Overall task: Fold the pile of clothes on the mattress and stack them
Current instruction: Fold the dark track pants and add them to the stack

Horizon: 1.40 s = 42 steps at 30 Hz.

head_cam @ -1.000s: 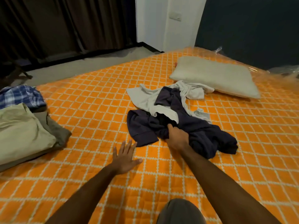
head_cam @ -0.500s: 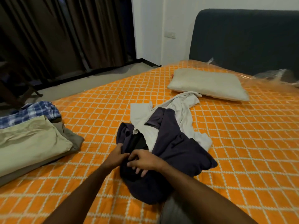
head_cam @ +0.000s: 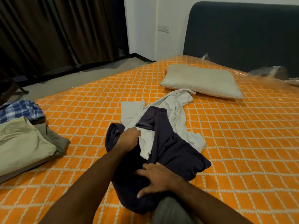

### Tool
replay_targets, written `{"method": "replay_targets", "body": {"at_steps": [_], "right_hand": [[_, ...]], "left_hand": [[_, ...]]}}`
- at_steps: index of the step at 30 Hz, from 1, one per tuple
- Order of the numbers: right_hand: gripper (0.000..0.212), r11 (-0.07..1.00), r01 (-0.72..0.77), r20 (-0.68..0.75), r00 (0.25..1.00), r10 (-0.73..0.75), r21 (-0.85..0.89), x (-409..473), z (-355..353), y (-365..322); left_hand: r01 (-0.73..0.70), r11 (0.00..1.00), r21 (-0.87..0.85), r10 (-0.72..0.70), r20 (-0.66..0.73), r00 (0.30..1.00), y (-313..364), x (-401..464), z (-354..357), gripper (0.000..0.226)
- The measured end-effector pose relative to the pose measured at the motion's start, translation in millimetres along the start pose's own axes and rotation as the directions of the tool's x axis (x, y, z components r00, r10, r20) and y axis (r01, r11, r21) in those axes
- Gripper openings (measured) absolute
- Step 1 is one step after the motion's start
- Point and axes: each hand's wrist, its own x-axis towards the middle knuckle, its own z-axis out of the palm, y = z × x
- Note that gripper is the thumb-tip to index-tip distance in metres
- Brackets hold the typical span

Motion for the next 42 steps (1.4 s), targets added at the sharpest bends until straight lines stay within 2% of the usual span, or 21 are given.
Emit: {"method": "replay_targets", "body": {"at_steps": [2,4,5,7,10,12,14,17,20,22,24,26,28,29,30,32,34,35,38,39,42], "right_hand": [[0.080,0.989,-0.026,-0.036,0.999,0.021,-0.146,4,4,3],[0.060,0.972,-0.089,-0.107,0.992,0.067,-0.216,7,5,5],[0.045,0.976,-0.153,-0.170,0.977,0.127,-0.153,8,2,8],[0.016,0.943,-0.287,-0.276,0.905,0.325,0.171,5,-8,18],[0.019,0.764,-0.204,-0.486,0.665,0.567,0.613,-10,-35,30],[0.025,0.676,-0.016,-0.560,0.545,0.624,0.737,-23,-68,31],[0.029,0.623,0.094,-0.574,0.514,0.637,0.777,-33,-114,26],[0.012,0.588,0.213,-0.617,0.418,0.667,0.780,-26,-177,26],[0.012,0.549,0.308,-0.630,0.357,0.690,0.777,-16,-237,15],[0.019,0.534,0.352,-0.634,0.302,0.712,0.769,-12,-275,5],[0.028,0.529,0.379,-0.637,0.269,0.723,0.760,-10,-309,-11],[0.028,0.541,0.380,-0.643,0.230,0.730,0.750,-10,-338,-24],[0.026,0.575,0.336,-0.651,0.185,0.736,0.746,-12,-365,-33],[0.026,0.601,0.296,-0.662,0.183,0.727,0.742,-14,-377,-37],[0.026,0.645,0.207,-0.677,0.211,0.705,0.736,-19,-388,-45],[0.031,0.728,-0.122,-0.674,0.302,0.675,0.675,-24,-400,-50],[0.046,0.743,-0.376,-0.640,0.379,0.668,0.553,-24,-397,-47],[0.048,0.743,-0.436,-0.610,0.427,0.667,0.507,-22,-391,-43],[0.041,0.746,-0.525,-0.518,0.538,0.664,0.411,-14,-359,-31],[0.037,0.750,-0.537,-0.511,0.552,0.659,0.386,-13,-350,-29],[0.030,0.745,-0.550,-0.571,0.495,0.655,0.378,-21,-337,-13]], "left_hand": [[0.094,0.952,-0.293,-0.140,-0.141,0.980,1,13,-11,0.030],[0.158,0.842,-0.516,-0.324,-0.248,0.913,2,25,-39,0.023],[0.191,0.796,-0.574,-0.399,-0.259,0.880,3,31,-56,0.022],[0.239,0.701,-0.672,-0.523,-0.258,0.812,1,41,-85,0.026],[0.230,0.556,-0.798,-0.612,-0.206,0.763,-6,52,-112,0.021],[0.188,0.536,-0.823,-0.504,-0.133,0.853,-9,54,-118,0.029],[0.110,0.571,-0.813,-0.310,-0.089,0.947,0,49,-122,0.040],[0.011,0.501,-0.865,-0.138,-0.068,0.988,27,38,-136,0.032],[-0.068,0.384,-0.921,-0.020,-0.082,0.996,52,14,-166,0.040],[-0.119,0.403,-0.908,0.039,-0.112,0.993,55,6,-181,0.044],[-0.241,0.470,-0.849,0.005,-0.270,0.963,51,-6,-202,0.047],[-0.358,0.671,-0.649,-0.098,-0.556,0.825,47,-15,-227,0.050],[-0.460,0.787,-0.412,-0.070,-0.799,0.597,48,-33,-249,0.041],[-0.515,0.779,-0.358,-0.006,-0.825,0.565,52,-46,-258,0.035],[-0.541,0.777,-0.323,0.080,-0.801,0.593,57,-60,-265,0.034],[-0.362,0.895,-0.260,0.157,-0.575,0.803,66,-76,-263,0.051],[-0.098,0.980,-0.175,0.039,-0.310,0.950,64,-80,-249,0.068],[0.001,0.963,-0.268,-0.046,-0.161,0.986,63,-79,-238,0.070],[0.230,0.672,-0.704,-0.078,0.241,0.967,69,-86,-192,0.063],[0.231,0.646,-0.727,-0.054,0.258,0.965,75,-91,-177,0.054],[0.091,0.641,-0.762,-0.090,0.043,0.995,83,-87,-163,0.033]]}}
